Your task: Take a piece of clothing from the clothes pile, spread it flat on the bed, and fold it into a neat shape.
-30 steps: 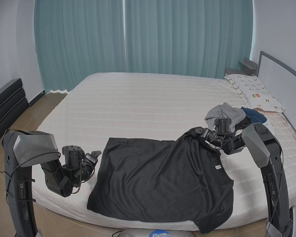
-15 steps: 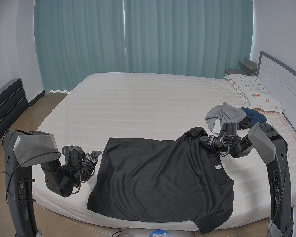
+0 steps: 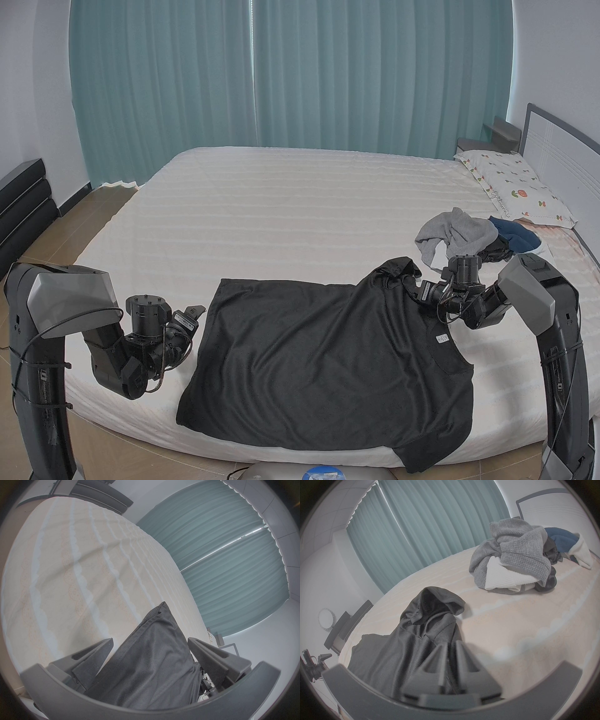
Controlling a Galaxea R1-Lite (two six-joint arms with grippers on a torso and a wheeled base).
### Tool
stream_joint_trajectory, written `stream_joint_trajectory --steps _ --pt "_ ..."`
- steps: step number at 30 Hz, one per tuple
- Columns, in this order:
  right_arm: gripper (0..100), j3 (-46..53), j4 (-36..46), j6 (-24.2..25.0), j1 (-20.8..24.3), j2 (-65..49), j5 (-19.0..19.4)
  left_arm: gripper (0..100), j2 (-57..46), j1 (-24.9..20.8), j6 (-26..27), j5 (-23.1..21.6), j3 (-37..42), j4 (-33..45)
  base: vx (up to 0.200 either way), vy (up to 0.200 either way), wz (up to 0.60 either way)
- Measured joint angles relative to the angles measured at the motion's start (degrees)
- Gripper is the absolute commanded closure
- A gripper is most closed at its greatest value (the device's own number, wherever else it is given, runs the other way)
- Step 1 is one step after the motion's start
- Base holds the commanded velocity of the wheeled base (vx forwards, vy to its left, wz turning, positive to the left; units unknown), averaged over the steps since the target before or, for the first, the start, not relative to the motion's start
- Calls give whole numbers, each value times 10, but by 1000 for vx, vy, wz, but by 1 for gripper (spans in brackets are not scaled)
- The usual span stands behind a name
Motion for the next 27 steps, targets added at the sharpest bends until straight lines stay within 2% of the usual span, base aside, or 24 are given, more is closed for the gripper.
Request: stream_joint_trajectory --steps 8,16,27 --pt "100 -6 -7 -2 -7 0 -4 0 0 0 0 0 0 0 0 0 0" --pt "100 -40 -9 7 -26 2 -28 0 0 0 0 0 0 0 0 0 0" --pt "100 -94 -5 42 -41 27 -53 0 0 0 0 0 0 0 0 0 0"
